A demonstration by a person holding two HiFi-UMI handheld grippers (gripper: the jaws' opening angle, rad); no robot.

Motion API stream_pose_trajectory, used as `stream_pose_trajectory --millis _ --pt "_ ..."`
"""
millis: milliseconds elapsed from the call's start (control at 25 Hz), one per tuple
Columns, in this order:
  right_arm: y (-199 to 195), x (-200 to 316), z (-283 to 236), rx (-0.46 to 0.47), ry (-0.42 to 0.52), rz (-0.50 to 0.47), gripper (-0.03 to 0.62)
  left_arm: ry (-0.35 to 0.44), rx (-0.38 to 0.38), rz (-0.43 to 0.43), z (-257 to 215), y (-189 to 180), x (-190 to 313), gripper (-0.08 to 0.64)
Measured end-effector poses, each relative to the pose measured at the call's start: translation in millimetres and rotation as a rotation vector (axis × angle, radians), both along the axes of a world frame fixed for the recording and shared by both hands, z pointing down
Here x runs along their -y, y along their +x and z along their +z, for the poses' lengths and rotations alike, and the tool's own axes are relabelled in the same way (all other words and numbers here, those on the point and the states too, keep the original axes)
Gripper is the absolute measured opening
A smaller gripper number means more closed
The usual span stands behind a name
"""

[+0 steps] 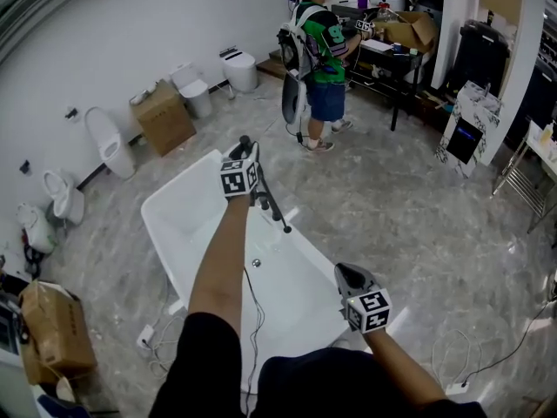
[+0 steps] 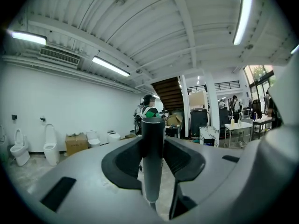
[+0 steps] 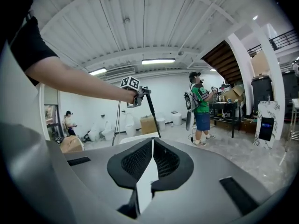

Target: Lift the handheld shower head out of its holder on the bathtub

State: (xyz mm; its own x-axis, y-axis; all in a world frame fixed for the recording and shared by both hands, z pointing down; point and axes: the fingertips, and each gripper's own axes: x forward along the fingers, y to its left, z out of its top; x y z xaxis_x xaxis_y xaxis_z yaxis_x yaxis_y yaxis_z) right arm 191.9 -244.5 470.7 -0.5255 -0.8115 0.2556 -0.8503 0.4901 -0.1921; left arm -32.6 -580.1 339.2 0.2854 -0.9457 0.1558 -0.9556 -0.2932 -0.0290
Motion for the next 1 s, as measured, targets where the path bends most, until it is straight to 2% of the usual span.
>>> stream_pose_trajectory --millis 200,600,1000 --pt "4.5 -2.3 -8.0 -0.017 0.023 0.007 0.006 0.021 -0.003 -0.006 -17.9 -0.7 -4.3 0.132" --pt "7.6 -7.2 -7.4 -0.046 0.036 -0.016 -0.002 0.005 0.032 0.024 -11.8 6.5 -8.4 0.132" --pt "9.7 -7.5 -12.2 -0.018 0.037 -0.027 -0.002 -0.009 0.030 0.020 -8.1 11.7 -9.2 0.132"
